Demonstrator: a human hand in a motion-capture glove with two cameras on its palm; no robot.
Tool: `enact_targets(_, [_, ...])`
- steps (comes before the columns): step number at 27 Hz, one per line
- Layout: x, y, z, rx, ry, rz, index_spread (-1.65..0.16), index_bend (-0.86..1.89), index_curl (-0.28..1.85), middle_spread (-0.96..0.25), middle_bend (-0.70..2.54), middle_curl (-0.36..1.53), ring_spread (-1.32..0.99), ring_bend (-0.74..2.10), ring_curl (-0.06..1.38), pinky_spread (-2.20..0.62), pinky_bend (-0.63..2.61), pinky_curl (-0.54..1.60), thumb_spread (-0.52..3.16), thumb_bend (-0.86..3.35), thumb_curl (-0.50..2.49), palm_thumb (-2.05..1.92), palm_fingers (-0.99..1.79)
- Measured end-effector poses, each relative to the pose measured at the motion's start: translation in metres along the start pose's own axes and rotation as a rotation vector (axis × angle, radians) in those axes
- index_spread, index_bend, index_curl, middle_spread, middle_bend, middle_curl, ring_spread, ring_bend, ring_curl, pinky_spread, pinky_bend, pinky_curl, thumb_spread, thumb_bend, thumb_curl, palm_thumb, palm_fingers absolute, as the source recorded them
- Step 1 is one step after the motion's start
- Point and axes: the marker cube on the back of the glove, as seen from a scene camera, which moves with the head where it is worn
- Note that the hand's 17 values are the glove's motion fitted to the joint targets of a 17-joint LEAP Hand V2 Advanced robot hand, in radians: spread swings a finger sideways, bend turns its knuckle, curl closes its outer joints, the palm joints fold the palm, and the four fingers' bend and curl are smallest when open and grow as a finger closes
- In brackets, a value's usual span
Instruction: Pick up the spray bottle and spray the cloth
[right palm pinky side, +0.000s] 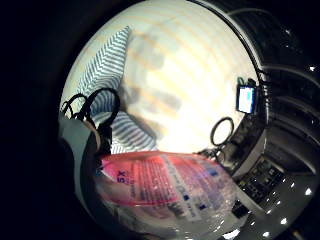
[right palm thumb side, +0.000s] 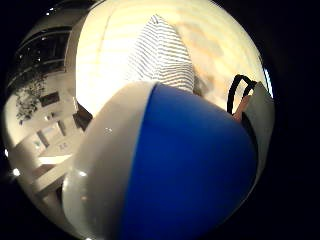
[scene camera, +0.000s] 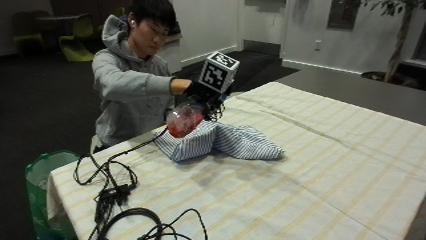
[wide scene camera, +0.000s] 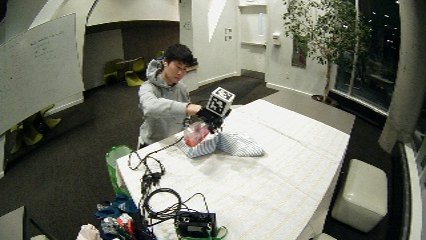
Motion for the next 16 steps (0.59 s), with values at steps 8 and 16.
enact_targets(8, [-0.042, 0.024, -0.06, 0.204, -0.204, -0.138, -0.21, 0.44, 0.54, -0.1, 0.64, 0.5, -0.19, 0.62, 0.46, -0.27, 0.36, 0.38, -0.05, -0.03, 0.68, 1.02, 1.39])
enact_targets(16, [-0.109, 0.018, -0.099, 0.545, -0.694, -0.281, -0.21, 0.44, 0.54, -0.1, 0.63, 0.5, -0.19, 0.62, 0.46, -0.26, 0.37, 0.39, -0.04, -0.03, 0.69, 1.03, 1.38])
